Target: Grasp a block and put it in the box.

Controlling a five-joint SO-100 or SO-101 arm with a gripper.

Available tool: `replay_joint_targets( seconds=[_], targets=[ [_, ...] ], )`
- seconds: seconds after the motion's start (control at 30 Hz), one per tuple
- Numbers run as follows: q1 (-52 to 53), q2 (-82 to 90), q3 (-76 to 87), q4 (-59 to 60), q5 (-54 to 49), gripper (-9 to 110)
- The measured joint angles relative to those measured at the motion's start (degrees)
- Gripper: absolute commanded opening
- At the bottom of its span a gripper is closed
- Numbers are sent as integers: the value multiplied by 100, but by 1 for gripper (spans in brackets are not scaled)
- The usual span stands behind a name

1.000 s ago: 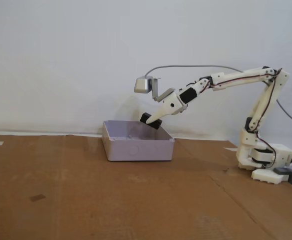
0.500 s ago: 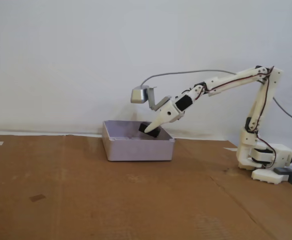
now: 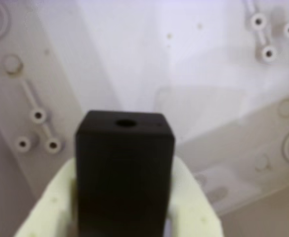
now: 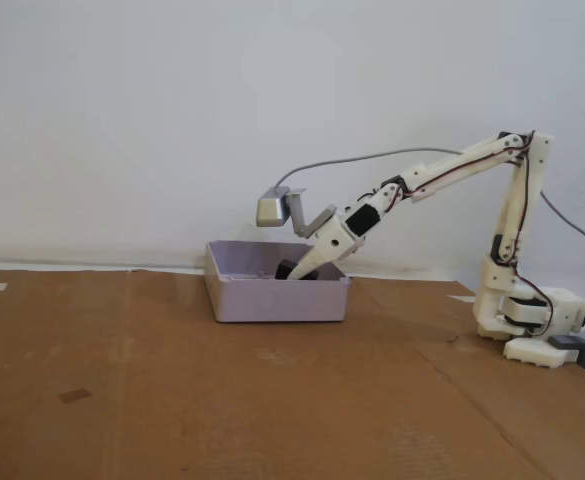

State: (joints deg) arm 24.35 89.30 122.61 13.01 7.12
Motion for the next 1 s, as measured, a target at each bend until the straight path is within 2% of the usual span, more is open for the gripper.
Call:
replay_joint_targets(
  seconds=[0.23,0.77,1.0],
  targets=[
    [9,-387,-9,-448,0,6],
    [0,-773,-220,-510,0,8],
    [0,-773,-220,-510,0,20]
  ],
)
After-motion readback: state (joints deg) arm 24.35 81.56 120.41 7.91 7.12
